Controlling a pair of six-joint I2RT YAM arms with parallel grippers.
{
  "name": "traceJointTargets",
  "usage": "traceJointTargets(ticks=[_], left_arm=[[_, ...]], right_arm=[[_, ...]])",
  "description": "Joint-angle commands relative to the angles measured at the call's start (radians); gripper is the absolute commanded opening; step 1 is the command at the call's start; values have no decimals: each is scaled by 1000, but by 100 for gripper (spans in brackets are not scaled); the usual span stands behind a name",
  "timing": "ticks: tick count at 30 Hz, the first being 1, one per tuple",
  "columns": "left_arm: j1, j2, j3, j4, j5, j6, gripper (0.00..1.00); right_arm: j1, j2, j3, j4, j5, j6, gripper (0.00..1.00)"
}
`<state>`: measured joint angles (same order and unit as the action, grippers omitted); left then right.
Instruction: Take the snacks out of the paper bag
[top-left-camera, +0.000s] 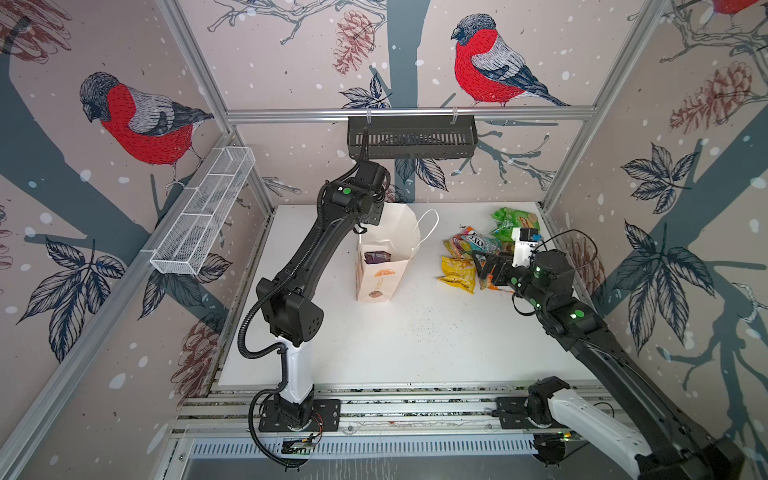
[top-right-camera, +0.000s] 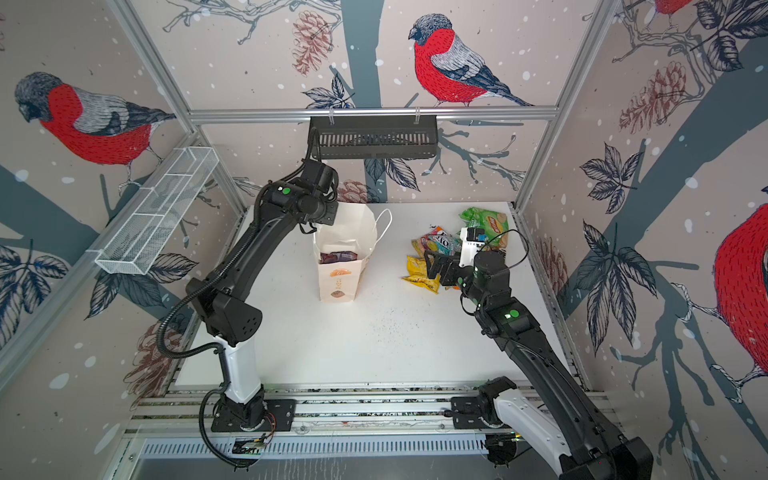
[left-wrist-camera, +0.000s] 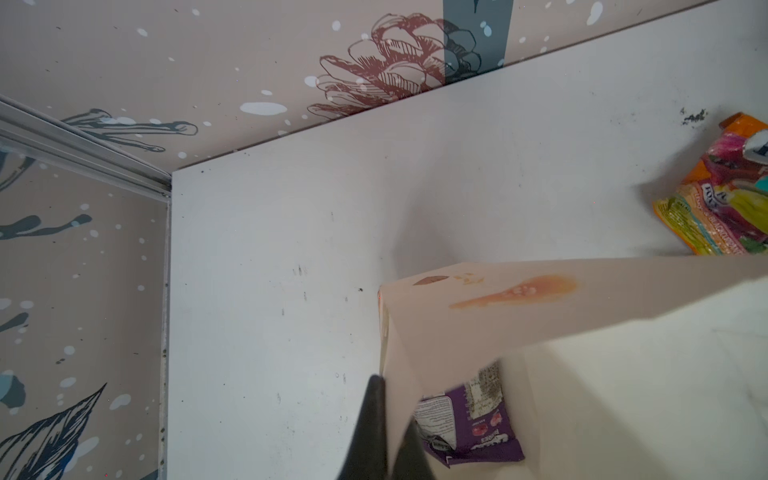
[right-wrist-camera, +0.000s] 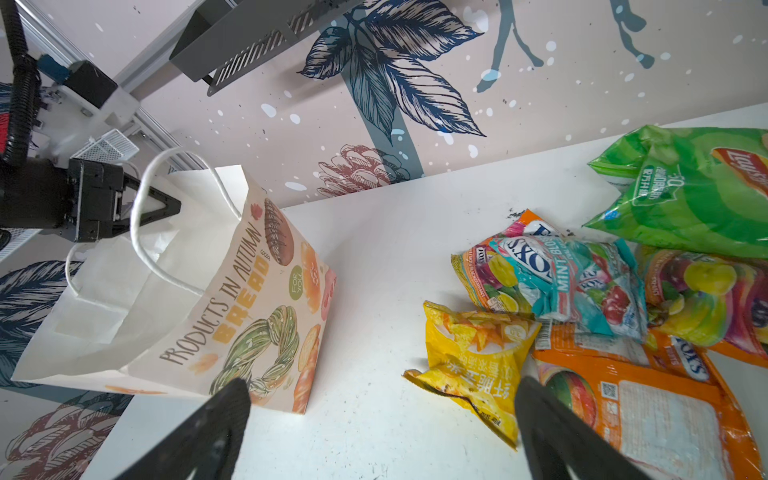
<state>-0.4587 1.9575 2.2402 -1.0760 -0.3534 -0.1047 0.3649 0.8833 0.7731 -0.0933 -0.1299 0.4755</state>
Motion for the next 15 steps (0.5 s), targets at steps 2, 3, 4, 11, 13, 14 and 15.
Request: traceJointTargets(ticks=[2,3,4,11,13,14,15], left_arm=[[3,-2,82,60,-157,22,0],[3,0,89,70,-170,28,0],[2,-3,85,87,-183,36,0],[-59,-73,-157,285,-326,102,0],[-90,-89,-236,330,-380,97,0],[-111,-94,-272,346,-400,92,0],[-128,-95,-292,353,-417,82,0]], right_arm=[[14,41,25,84,-50,21,100],[24,52,30,87,-53,23,100],[38,64,36,90,-48,23,100],[145,112,31,123,7,24,100],[155,125,25,122,14,26,100],[157,127,18,122,16,28,100],[158,127,15,119,16,32,100]])
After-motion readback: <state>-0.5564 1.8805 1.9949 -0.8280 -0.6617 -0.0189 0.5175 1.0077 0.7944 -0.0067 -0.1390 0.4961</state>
